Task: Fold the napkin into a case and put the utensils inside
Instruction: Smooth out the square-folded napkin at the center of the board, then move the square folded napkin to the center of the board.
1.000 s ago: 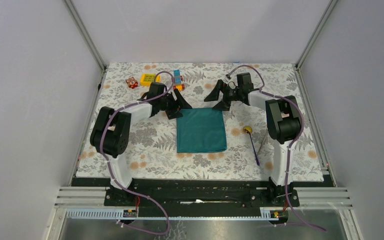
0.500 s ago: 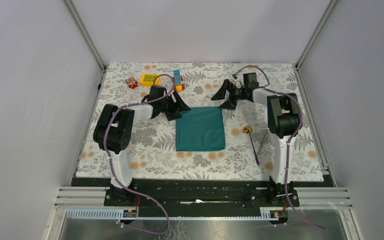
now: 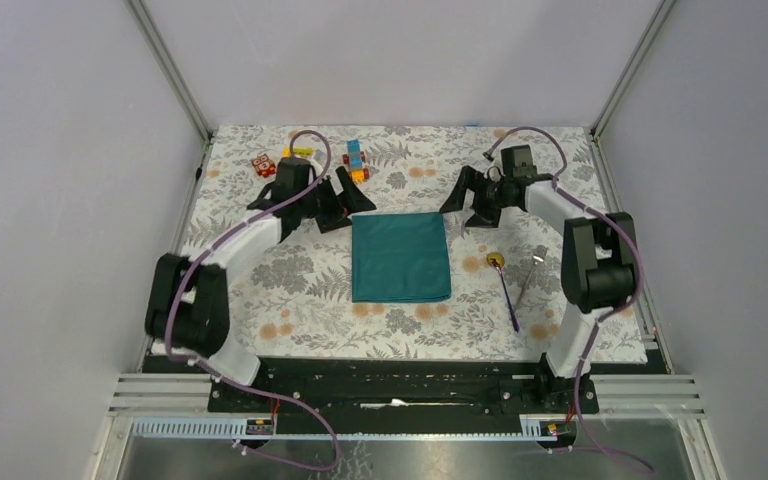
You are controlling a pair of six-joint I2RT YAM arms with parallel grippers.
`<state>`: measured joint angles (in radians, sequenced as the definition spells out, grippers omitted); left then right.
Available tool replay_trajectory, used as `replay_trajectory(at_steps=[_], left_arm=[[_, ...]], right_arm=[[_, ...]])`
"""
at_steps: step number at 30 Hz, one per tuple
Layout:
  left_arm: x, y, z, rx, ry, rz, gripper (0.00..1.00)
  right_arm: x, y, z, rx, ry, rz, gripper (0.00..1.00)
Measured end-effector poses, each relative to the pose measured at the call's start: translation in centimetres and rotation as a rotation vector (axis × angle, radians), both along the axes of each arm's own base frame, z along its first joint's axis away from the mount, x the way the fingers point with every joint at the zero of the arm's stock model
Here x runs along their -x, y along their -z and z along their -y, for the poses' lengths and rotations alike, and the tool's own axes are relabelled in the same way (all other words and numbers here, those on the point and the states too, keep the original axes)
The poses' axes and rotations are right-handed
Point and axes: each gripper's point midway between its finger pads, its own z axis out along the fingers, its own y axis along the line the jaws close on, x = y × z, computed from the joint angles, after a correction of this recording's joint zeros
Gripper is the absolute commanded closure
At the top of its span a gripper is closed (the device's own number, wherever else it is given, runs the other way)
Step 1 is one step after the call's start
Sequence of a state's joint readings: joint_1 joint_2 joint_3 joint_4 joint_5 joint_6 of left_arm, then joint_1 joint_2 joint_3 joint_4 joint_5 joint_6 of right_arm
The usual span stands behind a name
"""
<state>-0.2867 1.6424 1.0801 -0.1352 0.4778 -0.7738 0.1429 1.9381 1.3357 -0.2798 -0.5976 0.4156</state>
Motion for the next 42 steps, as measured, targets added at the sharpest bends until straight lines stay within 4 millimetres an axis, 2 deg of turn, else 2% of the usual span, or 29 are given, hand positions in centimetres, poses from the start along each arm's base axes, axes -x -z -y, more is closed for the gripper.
replay_trajectory(at_steps=[2,3,5,8,12,14,17,21,30,33,35,42], left_arm=[[1.4,-2.0,-0.4,0.008,0.007,0.055,0.13],[2.5,-2.4,-0.8,0.01,0.011,0.069,0.16],[4.8,-1.7,-1.4,0.001,0.017,0.058,0.19],[8.3,1.9,-2.7,-0.048,0.018,-0.027,0.28],[12.8,7.3,-4.6,-0.147,-0.007,-0.17,0.41],[14.6,8.7,-4.8,-0.188,-0.01,-0.191,0.45],[16.3,9.4,-4.6,-0.219,-0.009,-0.177,0.51],[16.7,10.0,-4.7,-0.251,-0.022,-0.161,0.55],[15.5,10.8,-4.3,-0.257,-0.03,-0.137,0.56],[15.1,11.0,-3.7,-0.24,-0.016,-0.135,0.47],[14.7,10.8,-3.1,-0.223,-0.006,-0.124,0.45],[14.3,10.9,-2.3,-0.205,0.006,-0.115,0.6]], right_arm=[[2.3,-0.8,-0.4,0.015,-0.008,0.009,0.0],[3.6,-0.9,-0.8,0.026,-0.017,0.01,0.0],[6.5,-0.7,-1.9,0.033,-0.05,-0.008,0.0],[10.8,0.5,-3.1,0.044,-0.096,-0.056,0.01],[14.3,1.3,-2.3,0.06,-0.104,-0.103,0.03],[15.4,1.1,-1.8,0.063,-0.105,-0.109,0.03],[16.0,0.4,-1.6,0.059,-0.108,-0.088,0.03],[16.4,0.2,-1.5,0.052,-0.11,-0.065,0.03],[16.5,0.7,-1.6,0.045,-0.107,-0.059,0.03],[16.3,0.7,-1.6,0.042,-0.109,-0.05,0.03],[16.3,0.8,-1.7,0.038,-0.114,-0.051,0.03],[16.4,1.4,-1.9,0.029,-0.124,-0.073,0.03]])
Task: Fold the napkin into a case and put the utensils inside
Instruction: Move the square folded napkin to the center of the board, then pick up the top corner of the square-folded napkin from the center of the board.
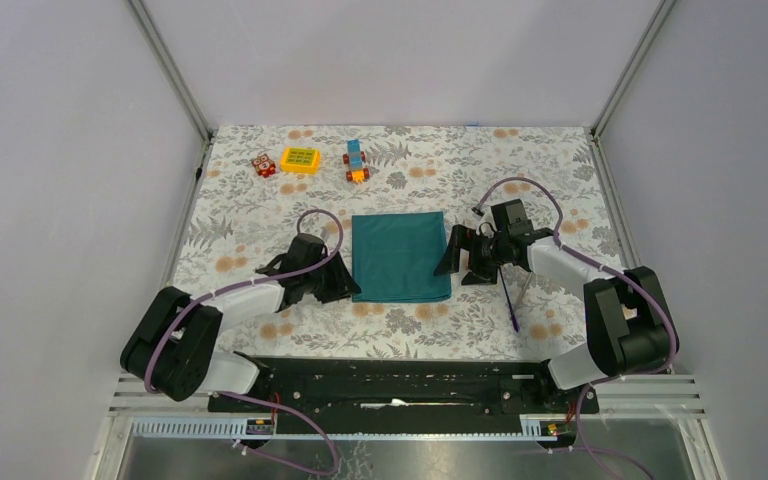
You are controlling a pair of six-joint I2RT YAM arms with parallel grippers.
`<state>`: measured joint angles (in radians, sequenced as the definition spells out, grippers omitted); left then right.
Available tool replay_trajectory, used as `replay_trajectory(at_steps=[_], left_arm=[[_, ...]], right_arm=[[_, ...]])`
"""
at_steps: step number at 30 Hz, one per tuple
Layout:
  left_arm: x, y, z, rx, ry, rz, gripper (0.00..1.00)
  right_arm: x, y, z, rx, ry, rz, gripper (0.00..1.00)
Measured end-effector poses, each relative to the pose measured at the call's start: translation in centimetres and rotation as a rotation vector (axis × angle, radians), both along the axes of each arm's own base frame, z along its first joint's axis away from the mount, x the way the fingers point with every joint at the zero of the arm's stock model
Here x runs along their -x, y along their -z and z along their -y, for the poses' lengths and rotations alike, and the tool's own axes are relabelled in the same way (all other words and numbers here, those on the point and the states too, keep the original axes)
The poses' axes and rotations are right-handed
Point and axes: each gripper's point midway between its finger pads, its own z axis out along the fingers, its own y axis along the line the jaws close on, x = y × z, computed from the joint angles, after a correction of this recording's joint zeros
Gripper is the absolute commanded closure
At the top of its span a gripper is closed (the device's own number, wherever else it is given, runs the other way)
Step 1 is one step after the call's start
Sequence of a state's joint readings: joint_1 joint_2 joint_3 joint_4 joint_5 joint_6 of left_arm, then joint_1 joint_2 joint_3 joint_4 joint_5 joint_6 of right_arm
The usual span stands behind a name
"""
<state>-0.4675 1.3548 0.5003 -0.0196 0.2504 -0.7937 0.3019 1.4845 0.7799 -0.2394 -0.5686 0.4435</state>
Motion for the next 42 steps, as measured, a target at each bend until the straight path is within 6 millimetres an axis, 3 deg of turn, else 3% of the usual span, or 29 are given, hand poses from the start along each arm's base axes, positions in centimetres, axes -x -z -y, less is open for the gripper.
replay_trajectory(at_steps=[7,14,19,21,23,28,33,37,42], left_arm=[[1.4,0.4,1.1,-0.027,0.05,-0.007,0.78],[2.6,0.6,1.9,-0.028,0.053,-0.031,0.76],[5.4,0.6,3.6,-0.005,0.085,-0.061,0.75],[6.5,0.5,4.3,0.004,0.097,-0.074,0.71],[7.1,0.4,4.6,0.012,0.098,-0.085,0.59],[7.4,-0.4,4.0,0.011,0.071,-0.08,0.43],[7.3,-2.0,3.7,-0.005,0.072,-0.064,0.38],[6.2,-3.5,5.4,0.036,0.1,-0.057,0.41],[5.3,-3.7,7.7,0.095,0.14,-0.07,0.41]], right_arm=[[-0.1,0.4,0.0,0.002,-0.002,-0.006,0.03],[-0.3,0.8,0.4,0.031,0.012,-0.002,0.12],[-0.3,1.3,1.1,0.077,0.024,-0.001,0.2],[-0.3,1.3,1.3,0.083,0.028,0.001,0.25],[-0.5,1.3,1.5,0.083,0.035,0.0,0.27],[-0.9,1.7,2.8,0.081,0.081,-0.013,0.33],[-0.8,1.8,2.6,0.054,0.07,-0.023,0.36],[-0.5,2.4,2.5,0.05,0.057,-0.035,0.36],[-0.2,2.9,2.6,0.051,0.049,-0.044,0.36]])
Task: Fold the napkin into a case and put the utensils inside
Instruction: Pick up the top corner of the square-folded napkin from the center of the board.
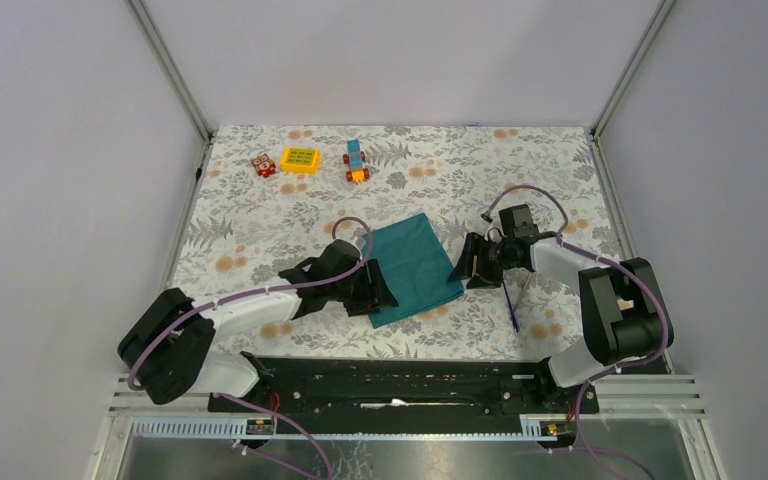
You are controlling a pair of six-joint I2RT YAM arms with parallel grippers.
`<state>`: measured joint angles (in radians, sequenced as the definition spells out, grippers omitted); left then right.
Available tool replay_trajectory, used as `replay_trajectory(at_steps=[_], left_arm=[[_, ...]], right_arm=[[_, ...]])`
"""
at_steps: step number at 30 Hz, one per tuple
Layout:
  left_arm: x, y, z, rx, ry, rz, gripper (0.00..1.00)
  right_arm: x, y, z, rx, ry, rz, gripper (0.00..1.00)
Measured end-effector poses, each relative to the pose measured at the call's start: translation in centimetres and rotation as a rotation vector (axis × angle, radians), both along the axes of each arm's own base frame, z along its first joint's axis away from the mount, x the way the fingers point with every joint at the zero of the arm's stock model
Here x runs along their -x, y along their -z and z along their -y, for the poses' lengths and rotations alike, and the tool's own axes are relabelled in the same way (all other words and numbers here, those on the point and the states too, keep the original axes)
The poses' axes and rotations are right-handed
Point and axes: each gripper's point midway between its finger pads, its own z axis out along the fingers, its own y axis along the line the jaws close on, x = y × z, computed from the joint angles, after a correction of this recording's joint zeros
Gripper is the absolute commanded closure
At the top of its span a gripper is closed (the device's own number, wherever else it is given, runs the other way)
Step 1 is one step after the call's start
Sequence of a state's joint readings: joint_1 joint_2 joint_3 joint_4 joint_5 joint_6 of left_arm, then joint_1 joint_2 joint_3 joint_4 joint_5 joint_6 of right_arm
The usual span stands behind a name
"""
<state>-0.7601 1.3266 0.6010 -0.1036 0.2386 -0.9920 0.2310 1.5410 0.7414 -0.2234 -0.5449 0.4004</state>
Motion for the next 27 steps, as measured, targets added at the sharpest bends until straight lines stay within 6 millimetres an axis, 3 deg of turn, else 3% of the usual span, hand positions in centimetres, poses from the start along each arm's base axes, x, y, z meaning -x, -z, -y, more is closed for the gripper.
replay_trajectory(at_steps=[6,16,27], left_arm=[[-0.5,-0.1,0.9,0.02,0.014,0.0,0.41],[0.0,0.9,0.4,0.005,0.013,-0.016,0.42],[0.0,0.4,0.4,0.014,0.012,-0.006,0.41]], right_arm=[[0.2,0.2,-0.3,-0.019,-0.011,-0.009,0.39],[0.2,0.3,-0.5,-0.03,-0.016,-0.01,0.48],[0.3,-0.1,-0.7,-0.047,-0.023,-0.003,0.43]])
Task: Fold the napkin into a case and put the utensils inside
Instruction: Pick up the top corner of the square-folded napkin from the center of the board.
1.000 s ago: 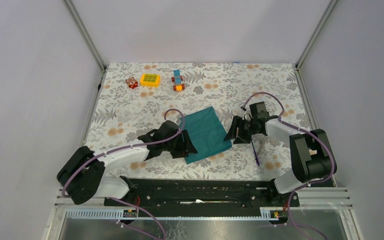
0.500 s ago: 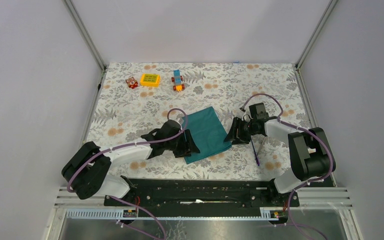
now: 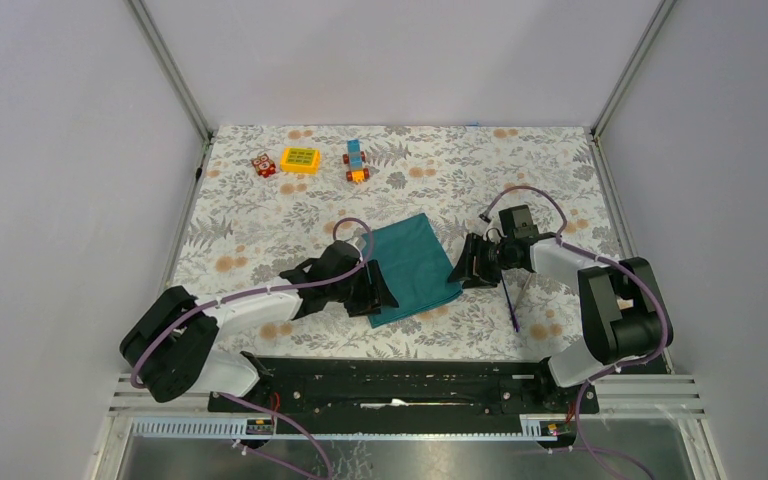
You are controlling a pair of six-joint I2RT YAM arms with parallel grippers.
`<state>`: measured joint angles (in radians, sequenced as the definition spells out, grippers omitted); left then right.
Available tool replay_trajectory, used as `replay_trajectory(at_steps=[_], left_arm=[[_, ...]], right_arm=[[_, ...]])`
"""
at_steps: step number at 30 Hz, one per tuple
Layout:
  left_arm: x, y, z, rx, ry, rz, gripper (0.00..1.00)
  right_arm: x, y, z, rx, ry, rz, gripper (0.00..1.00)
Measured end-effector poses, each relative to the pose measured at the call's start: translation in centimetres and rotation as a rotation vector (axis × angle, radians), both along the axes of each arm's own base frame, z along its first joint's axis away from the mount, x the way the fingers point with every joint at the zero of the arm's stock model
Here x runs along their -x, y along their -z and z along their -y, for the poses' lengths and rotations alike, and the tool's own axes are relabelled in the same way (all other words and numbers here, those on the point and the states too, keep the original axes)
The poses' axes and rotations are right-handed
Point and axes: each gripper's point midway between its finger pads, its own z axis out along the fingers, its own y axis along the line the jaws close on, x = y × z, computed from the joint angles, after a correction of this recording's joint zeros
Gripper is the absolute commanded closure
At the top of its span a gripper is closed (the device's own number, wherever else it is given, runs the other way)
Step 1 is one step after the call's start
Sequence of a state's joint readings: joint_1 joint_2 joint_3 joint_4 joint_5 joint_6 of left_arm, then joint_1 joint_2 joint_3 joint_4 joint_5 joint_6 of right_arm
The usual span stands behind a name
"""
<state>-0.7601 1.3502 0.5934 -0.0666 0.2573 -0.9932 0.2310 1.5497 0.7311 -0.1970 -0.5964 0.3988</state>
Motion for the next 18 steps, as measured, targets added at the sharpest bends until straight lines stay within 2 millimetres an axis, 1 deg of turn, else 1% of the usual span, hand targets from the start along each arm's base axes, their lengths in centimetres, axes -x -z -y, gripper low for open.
replay_trajectory(at_steps=[8,14,18], left_arm=[[0.07,-0.23,-0.07,0.003,-0.002,0.001,0.41],[0.07,-0.81,-0.15,0.011,-0.004,0.013,0.39],[0.12,-0.87,-0.21,0.01,-0.005,0.013,0.39]], right_arm=[[0.03,-0.32,-0.15,-0.012,-0.005,0.005,0.42],[0.12,-0.49,-0.35,-0.026,-0.011,0.004,0.39],[0.04,-0.5,-0.53,-0.039,-0.017,0.008,0.41]])
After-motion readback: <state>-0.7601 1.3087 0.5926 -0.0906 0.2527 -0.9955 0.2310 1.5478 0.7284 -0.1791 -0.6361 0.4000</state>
